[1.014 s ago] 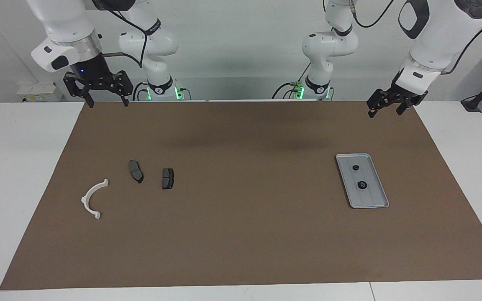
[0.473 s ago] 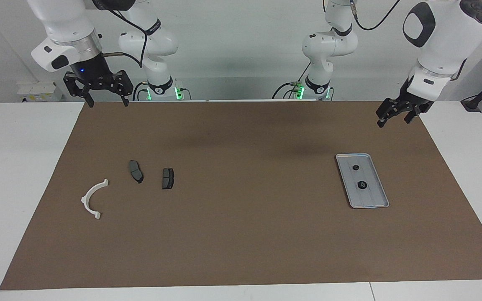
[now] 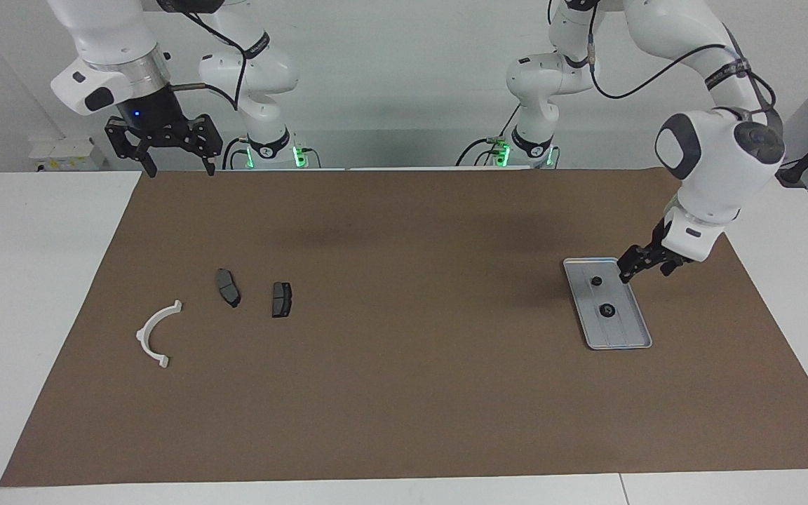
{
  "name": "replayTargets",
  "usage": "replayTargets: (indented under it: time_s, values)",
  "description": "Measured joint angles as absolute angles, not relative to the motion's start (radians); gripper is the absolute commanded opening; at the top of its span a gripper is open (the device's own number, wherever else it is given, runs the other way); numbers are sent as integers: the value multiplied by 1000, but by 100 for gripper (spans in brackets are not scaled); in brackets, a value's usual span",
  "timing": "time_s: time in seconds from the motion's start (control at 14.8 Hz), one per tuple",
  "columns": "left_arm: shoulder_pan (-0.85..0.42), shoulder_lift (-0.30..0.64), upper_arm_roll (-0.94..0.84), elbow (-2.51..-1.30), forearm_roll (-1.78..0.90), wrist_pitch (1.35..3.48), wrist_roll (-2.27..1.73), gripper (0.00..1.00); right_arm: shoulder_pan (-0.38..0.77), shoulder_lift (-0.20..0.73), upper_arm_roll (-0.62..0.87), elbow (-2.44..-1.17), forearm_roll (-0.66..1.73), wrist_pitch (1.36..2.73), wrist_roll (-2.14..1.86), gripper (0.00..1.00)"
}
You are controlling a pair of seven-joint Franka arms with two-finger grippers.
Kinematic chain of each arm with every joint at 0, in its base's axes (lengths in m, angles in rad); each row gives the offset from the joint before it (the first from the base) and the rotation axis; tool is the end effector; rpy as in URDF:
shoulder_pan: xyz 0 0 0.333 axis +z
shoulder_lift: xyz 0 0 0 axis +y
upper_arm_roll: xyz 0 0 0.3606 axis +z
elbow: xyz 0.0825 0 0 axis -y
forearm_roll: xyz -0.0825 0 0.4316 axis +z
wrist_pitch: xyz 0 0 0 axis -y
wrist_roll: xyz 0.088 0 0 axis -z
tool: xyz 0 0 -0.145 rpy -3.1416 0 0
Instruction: Place bearing gear from tray to pile
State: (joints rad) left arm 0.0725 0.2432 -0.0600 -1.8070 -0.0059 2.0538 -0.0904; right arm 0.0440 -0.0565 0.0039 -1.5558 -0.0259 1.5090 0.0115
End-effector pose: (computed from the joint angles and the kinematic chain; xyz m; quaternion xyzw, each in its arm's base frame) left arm 0.6763 0.0100 0.3929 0.9985 0.0537 0.0016 0.0099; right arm 0.5755 0.0238 0.6667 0.9998 0.0173 0.0052 0.0129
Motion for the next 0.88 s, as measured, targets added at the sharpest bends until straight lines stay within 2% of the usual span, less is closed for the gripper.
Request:
replayTargets:
  time_s: [0.2,0.34,0.41,0.74,0.88]
  values:
    - [75,335,-59,-1831,-6,2131,-90,100,44,-57,4,-1556,-26,1509,12,100]
    - [75,356,-60,-1877,-6,2193,-91,100,44,-57,4,-1556,-26,1509,12,100]
    - [75,357,-60,-1902,-6,2220,-91,97,44,-57,4,-1556,-26,1509,12,100]
    - [75,356,-61,-1933,-6,2250,-91,72,44,-58,4,-1556,-26,1510,12,100]
    - [74,356,-63,-1939,-6,2250,-93,52,46,-58,5,-1556,-26,1510,12,100]
